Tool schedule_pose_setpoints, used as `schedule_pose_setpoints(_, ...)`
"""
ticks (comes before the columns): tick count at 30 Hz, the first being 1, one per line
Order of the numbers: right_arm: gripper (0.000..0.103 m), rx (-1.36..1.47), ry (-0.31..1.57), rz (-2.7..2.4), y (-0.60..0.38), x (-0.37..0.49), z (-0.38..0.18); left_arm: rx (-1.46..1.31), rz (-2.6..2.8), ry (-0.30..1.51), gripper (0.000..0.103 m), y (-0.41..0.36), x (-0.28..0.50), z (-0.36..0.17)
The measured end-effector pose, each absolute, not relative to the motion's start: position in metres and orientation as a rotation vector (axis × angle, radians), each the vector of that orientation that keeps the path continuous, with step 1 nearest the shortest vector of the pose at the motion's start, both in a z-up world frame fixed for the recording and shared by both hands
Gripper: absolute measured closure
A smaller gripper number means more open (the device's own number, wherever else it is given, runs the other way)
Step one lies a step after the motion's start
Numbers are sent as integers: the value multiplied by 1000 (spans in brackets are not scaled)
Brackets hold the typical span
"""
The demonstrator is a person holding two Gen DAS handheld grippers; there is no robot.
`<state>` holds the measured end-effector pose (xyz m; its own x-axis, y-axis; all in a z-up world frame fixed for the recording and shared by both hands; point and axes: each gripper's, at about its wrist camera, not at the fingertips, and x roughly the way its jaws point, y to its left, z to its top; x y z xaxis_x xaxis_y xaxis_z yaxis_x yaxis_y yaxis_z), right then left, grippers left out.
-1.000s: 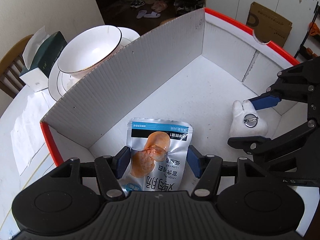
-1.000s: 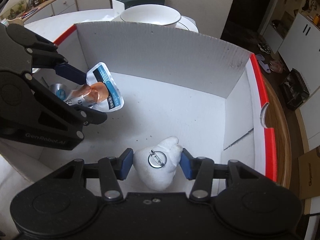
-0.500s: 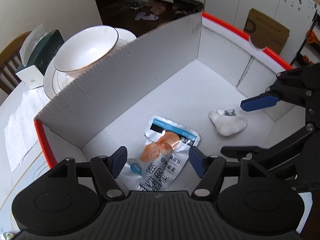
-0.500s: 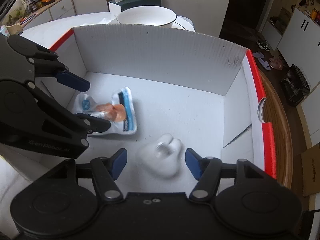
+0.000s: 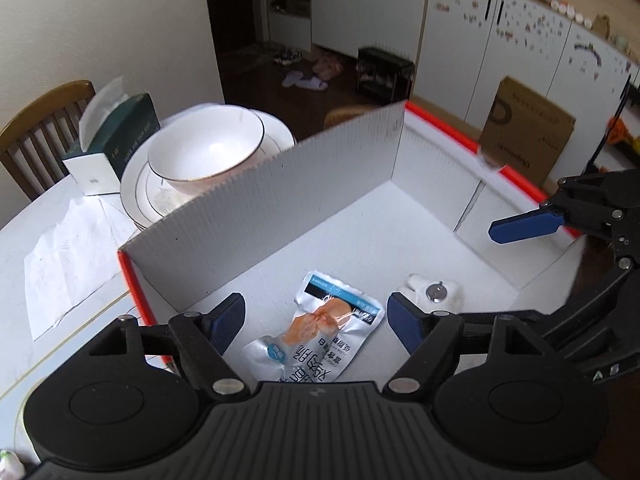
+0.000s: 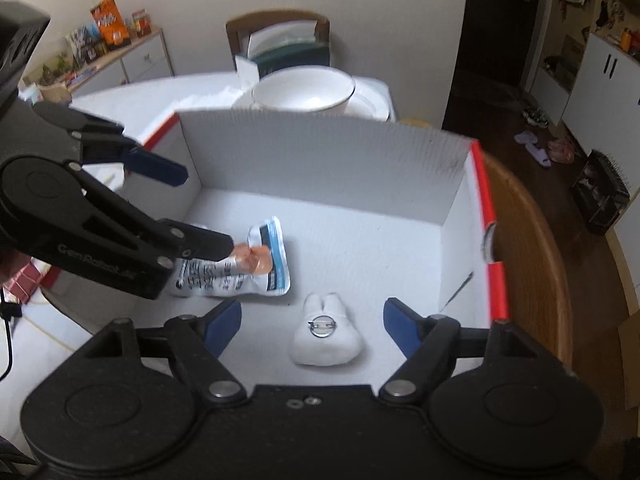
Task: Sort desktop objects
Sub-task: 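Withdraw both tools from the red box back over the table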
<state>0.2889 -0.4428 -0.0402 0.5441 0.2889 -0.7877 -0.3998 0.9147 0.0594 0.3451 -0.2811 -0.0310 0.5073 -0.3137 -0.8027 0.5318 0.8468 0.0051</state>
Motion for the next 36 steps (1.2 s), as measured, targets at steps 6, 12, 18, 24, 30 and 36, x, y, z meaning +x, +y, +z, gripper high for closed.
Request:
schedule_pose_setpoints(6,23,-85,846,405,-452,281,-25,257,-516,862,23,-274,328,-17)
schedule_pose_setpoints(12,21,-60,815,400,-450,273,-19,239,-508,824,19,-263,311,-5)
schedule_pose_setpoints(18,19,-41,788,388,-444,260,-15,204,-491,795,16,-246,296,3)
schedule_pose_setpoints(24,14,-38,783,388,-432,248,-12,162,-477,765,10,-223,280,11)
schedule_pose_setpoints(30,5,-10,710,381,-412,230,-5,133,-465,745,0,-190,261,13)
schedule_pose_setpoints(36,2,58,665,423,-383,215,2,120,-453,735,0,-152,238,14)
